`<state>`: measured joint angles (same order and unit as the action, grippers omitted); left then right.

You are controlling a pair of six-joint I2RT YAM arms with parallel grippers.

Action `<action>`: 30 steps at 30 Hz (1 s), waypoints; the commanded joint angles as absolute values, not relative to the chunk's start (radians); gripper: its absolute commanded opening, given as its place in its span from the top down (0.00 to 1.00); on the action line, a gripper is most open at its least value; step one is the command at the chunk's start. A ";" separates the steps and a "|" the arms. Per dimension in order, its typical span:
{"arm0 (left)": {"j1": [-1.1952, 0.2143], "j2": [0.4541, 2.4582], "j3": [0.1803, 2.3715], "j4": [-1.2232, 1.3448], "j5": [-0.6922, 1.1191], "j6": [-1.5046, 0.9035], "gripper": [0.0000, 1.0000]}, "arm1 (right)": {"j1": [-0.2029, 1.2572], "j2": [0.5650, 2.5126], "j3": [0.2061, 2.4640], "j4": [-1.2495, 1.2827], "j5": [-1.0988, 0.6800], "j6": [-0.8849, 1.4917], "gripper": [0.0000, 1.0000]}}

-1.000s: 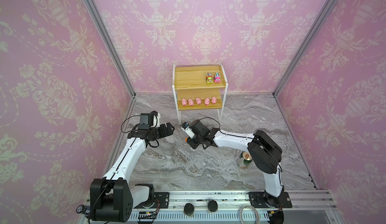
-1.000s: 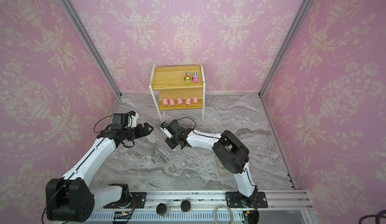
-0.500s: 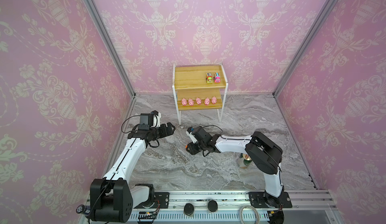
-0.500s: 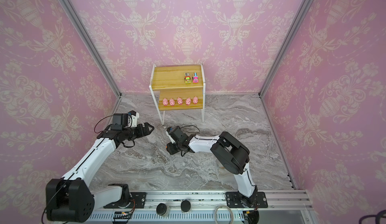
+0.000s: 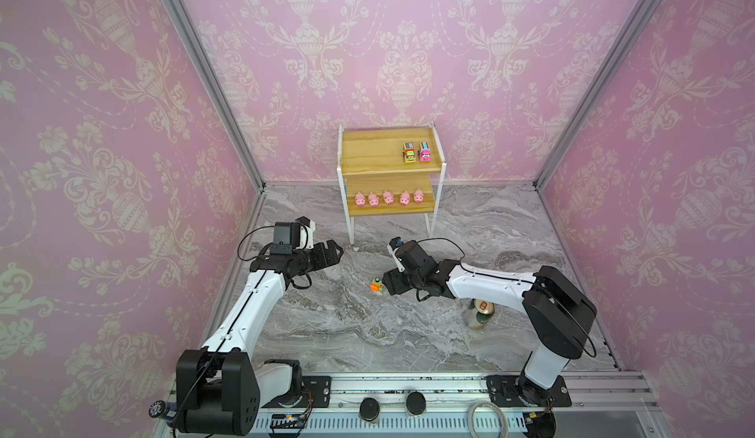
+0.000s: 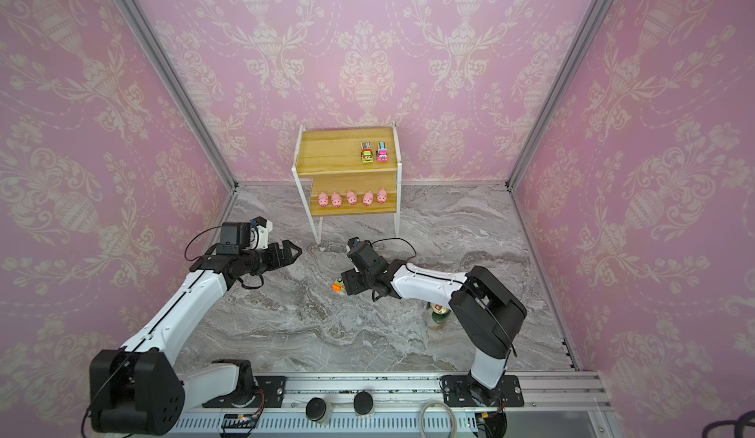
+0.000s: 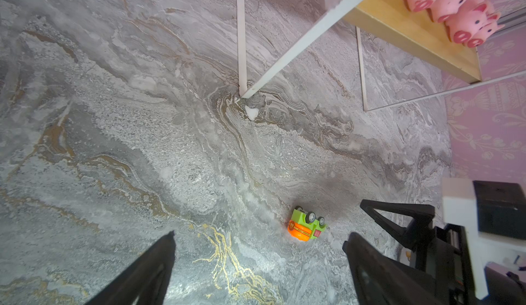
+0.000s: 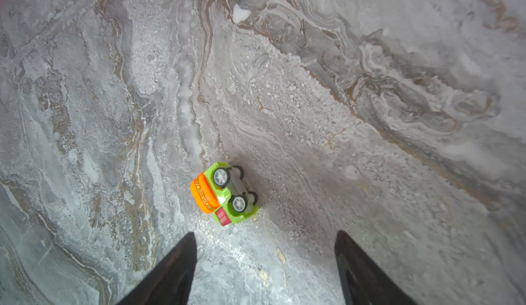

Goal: Organize plastic toys on shelves
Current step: Turn over the plastic toy at the center of the table.

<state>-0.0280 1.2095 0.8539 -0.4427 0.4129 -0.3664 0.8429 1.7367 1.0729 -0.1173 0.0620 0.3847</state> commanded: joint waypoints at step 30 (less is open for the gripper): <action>-0.020 1.192 0.851 -0.445 0.394 -0.345 0.02 | 1.107 2.152 1.551 -0.493 0.605 -0.228 0.42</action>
